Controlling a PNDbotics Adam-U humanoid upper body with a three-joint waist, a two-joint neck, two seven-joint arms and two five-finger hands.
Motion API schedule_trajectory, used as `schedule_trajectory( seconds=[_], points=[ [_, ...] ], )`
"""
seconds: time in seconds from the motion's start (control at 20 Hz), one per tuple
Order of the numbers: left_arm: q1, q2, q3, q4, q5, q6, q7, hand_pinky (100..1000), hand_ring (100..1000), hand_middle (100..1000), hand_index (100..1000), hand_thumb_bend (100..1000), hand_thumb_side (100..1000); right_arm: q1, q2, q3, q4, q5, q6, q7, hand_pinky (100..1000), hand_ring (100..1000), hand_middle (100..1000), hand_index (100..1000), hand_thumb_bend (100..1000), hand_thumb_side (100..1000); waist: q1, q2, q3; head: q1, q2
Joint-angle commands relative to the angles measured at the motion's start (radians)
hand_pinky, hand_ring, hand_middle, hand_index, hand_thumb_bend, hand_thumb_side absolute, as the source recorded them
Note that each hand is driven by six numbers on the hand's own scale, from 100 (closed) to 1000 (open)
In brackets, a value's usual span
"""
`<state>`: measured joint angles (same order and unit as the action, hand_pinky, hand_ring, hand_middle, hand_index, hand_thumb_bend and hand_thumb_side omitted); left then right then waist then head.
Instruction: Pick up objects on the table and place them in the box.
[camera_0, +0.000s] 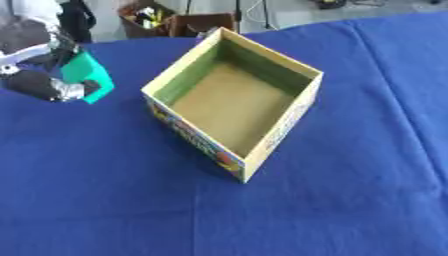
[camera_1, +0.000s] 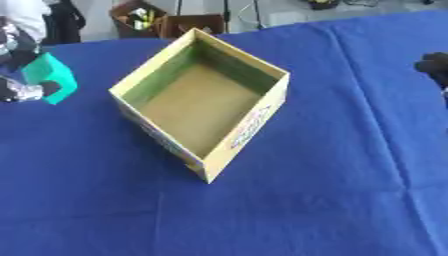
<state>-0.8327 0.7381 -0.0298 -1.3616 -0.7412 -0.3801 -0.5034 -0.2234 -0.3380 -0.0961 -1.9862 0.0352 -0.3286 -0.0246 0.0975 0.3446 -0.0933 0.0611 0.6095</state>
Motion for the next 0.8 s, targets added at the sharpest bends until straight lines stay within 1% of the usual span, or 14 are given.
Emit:
schedule_trajectory(
  seconds=[0.05,0.2,0.45,0.65,0.8],
  points=[
    [-0.041,0.044,0.028,-0.012,0.022,0.018,0.041,277,335,358,482,100,839,-0.02,-0.021,0.008,-0.014,-0.022,-0.008,0.009,959,912,725,854,100,844,0.003,-0.022,-0.009,0.021,-0.013],
    [-0.066,0.05,0.029,0.001,0.026,0.025,0.088,277,332,356,481,100,845,-0.036,-0.023,0.019,-0.014,-0.039,-0.006,0.019,960,912,725,854,100,845,0.014,-0.022,-0.023,0.041,-0.016],
    [-0.11,0.026,0.027,0.019,0.008,0.024,0.123,279,332,356,481,100,850,-0.057,-0.019,0.028,-0.014,-0.059,0.005,0.033,961,912,724,854,100,846,0.025,-0.019,-0.037,0.068,-0.021],
    [-0.163,-0.026,0.033,0.053,-0.044,0.046,0.164,279,327,354,478,100,844,-0.073,-0.006,0.037,-0.014,-0.069,0.02,0.042,964,916,724,856,100,852,0.031,-0.014,-0.061,0.11,-0.023],
    [-0.186,-0.069,0.043,0.075,-0.089,0.065,0.202,282,326,355,477,100,839,-0.088,0.004,0.047,-0.014,-0.081,0.032,0.049,968,918,726,860,100,856,0.033,-0.013,-0.084,0.14,-0.025]
  ],
)
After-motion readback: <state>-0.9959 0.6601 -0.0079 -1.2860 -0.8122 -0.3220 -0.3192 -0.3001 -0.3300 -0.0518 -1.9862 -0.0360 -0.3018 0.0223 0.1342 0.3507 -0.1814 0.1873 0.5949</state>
